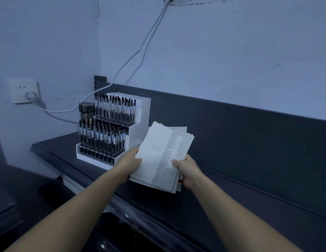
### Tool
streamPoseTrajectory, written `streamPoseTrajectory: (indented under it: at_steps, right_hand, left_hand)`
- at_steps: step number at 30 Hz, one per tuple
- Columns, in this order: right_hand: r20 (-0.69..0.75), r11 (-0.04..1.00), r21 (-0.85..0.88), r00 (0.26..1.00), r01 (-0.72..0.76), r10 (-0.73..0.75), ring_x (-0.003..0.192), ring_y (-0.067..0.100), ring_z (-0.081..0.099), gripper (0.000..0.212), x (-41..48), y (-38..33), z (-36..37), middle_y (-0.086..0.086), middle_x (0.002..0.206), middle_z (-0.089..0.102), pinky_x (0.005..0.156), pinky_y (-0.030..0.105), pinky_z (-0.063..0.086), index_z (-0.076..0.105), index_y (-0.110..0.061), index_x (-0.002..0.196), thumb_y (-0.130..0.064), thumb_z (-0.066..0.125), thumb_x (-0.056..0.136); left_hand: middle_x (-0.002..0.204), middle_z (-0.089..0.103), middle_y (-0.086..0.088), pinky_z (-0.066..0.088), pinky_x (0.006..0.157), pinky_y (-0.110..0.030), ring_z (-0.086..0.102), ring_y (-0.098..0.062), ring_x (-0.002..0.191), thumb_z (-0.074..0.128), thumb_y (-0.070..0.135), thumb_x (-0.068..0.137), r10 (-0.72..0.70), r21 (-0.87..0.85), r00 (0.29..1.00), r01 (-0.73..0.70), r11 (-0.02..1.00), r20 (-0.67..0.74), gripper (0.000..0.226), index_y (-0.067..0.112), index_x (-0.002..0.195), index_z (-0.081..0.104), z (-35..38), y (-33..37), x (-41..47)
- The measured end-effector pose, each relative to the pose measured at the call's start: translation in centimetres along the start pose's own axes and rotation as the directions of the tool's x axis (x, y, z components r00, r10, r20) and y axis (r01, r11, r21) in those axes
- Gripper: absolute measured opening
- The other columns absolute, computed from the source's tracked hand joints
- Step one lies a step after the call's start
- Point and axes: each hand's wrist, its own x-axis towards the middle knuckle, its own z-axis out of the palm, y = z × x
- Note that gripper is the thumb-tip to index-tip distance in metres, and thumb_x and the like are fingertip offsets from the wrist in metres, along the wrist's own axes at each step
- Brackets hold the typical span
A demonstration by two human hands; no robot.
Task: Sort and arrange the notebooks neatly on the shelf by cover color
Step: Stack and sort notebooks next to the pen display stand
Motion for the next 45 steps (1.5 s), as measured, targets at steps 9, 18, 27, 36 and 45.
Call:
streamPoseTrajectory:
  at_steps: [9, 18, 27, 36, 45]
  right_hand:
    - [-0.115, 0.998, 0.051, 0.993, 0.034, -0.028, 0.088, 0.024, 0.063, 0.037, -1.1, 0.9, -2.6, 0.004, 0.103, 0.067, 0.070, 0.034, 0.052, 0.056, -0.020, 0.107, 0.010, 0.046, 0.089]
    - [-0.178, 0.992, 0.115, 0.984, 0.047, -0.026, 0.093, 0.030, 0.063, 0.041, -3.3, 1.4, -5.2, 0.011, 0.111, 0.068, 0.077, 0.040, 0.054, 0.060, -0.016, 0.100, 0.018, 0.043, 0.084]
    - [-0.332, 0.991, -0.027, 0.934, 0.132, -0.134, 0.093, 0.020, 0.066, 0.033, -8.2, 0.9, -11.8, -0.002, 0.104, 0.068, 0.075, 0.036, 0.057, 0.057, -0.026, 0.103, 0.004, 0.048, 0.091]
    - [-0.455, 0.948, -0.270, 0.845, 0.171, -0.282, 0.098, 0.015, 0.054, 0.024, -16.3, 1.1, -22.0, -0.008, 0.105, 0.054, 0.081, 0.027, 0.042, 0.037, -0.022, 0.118, -0.009, 0.042, 0.098]
    - [-0.486, 0.830, -0.557, 0.802, 0.022, -0.348, 0.092, 0.020, 0.050, 0.023, -26.2, 2.5, -33.8, -0.003, 0.095, 0.051, 0.082, 0.030, 0.039, 0.038, -0.014, 0.122, -0.016, 0.039, 0.100]
  left_hand:
    - [0.092, 0.059, -0.012, 0.051, 0.074, -0.040, 0.057, -0.028, 0.088, 0.060, -0.011, 0.081, 0.028, 0.004, 0.992, -0.029, 1.000, 0.119, 0.038, 0.021, 0.093, 0.042, 2.4, 0.2, -0.6]
    - [0.082, 0.047, -0.003, 0.035, 0.054, -0.028, 0.045, -0.014, 0.072, 0.062, -0.010, 0.079, 0.056, 0.108, 0.990, -0.070, 0.992, 0.129, 0.037, 0.017, 0.077, 0.036, 5.0, 1.9, -1.5]
    - [0.113, 0.054, -0.007, 0.042, 0.078, -0.030, 0.053, -0.023, 0.099, 0.053, -0.005, 0.089, 0.130, -0.069, 0.959, -0.116, 0.991, 0.250, 0.041, 0.010, 0.125, 0.041, 11.5, 6.0, -5.0]
    - [0.086, 0.058, 0.008, 0.048, 0.073, -0.026, 0.055, -0.010, 0.081, 0.035, -0.010, 0.090, 0.229, -0.168, 0.895, -0.176, 0.970, 0.384, 0.040, 0.023, 0.077, 0.052, 21.7, 11.4, -12.8]
    - [0.101, 0.060, 0.001, 0.048, 0.079, -0.032, 0.059, -0.020, 0.095, 0.037, -0.010, 0.093, 0.137, -0.288, 0.893, -0.008, 0.958, 0.429, 0.032, 0.014, 0.105, 0.055, 32.6, 16.2, -22.9]
